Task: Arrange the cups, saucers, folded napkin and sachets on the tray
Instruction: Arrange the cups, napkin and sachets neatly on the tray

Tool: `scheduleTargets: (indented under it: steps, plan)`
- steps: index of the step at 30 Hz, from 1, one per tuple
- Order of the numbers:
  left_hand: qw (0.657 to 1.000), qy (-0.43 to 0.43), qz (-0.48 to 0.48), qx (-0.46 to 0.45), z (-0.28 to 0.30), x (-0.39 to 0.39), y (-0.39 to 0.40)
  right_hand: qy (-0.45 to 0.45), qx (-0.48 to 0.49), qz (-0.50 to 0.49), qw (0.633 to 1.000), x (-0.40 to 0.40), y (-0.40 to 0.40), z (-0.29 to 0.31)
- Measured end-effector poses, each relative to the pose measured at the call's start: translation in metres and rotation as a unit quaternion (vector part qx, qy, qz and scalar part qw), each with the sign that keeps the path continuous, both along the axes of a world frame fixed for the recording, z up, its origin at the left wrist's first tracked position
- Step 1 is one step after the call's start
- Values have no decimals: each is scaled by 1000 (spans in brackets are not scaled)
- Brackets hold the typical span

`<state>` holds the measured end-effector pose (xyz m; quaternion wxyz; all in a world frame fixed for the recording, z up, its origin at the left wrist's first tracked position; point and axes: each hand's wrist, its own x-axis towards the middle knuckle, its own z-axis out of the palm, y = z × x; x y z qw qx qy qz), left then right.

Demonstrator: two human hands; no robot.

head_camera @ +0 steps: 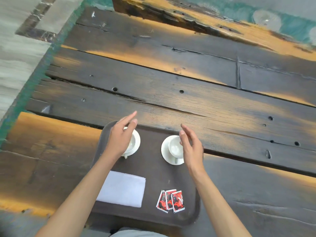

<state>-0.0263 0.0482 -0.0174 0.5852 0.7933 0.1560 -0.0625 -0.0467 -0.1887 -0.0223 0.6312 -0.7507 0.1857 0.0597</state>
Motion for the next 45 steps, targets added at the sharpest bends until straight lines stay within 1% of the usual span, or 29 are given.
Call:
scheduleTargets:
  steps: [4,7,10,12,14,17,21,25,28,38,41,43,45]
  plan:
    - [998,38,47,-21,-15,-5,57,31,25,65,997,16,47,-2]
    - [990,100,74,-60,-34,-14,84,82,53,107,989,20,80,-18]
    - [979,173,56,-88,-53,-24,95,151,53,130,979,19,104,-39]
    - [974,195,33,-112,-62,-31,95,190,66,132,971,16,115,-51]
    - [972,202,22,-122,-69,-35,93,208,86,123,967,12,122,-60]
    - [971,203,34,-119,-77,-38,93,210,84,115,967,7,126,-70]
    - [969,209,51,-121,-80,-36,97,210,114,92,967,6,128,-76]
    - [969,216,42,-113,-80,-32,92,202,129,63,969,8,122,-79]
    - [971,213,24,-108,-79,-26,79,199,126,41,971,9,111,-81]
    - [971,212,5,-111,-81,-25,70,208,113,40,971,6,100,-82]
    - [971,199,0,-132,-80,-23,70,189,75,32,979,6,102,-85]
    - [978,183,3,-95,-82,-22,69,167,37,33,985,6,104,-86]
    - [984,168,3,-57,-83,-22,68,163,53,35,985,7,105,-86]
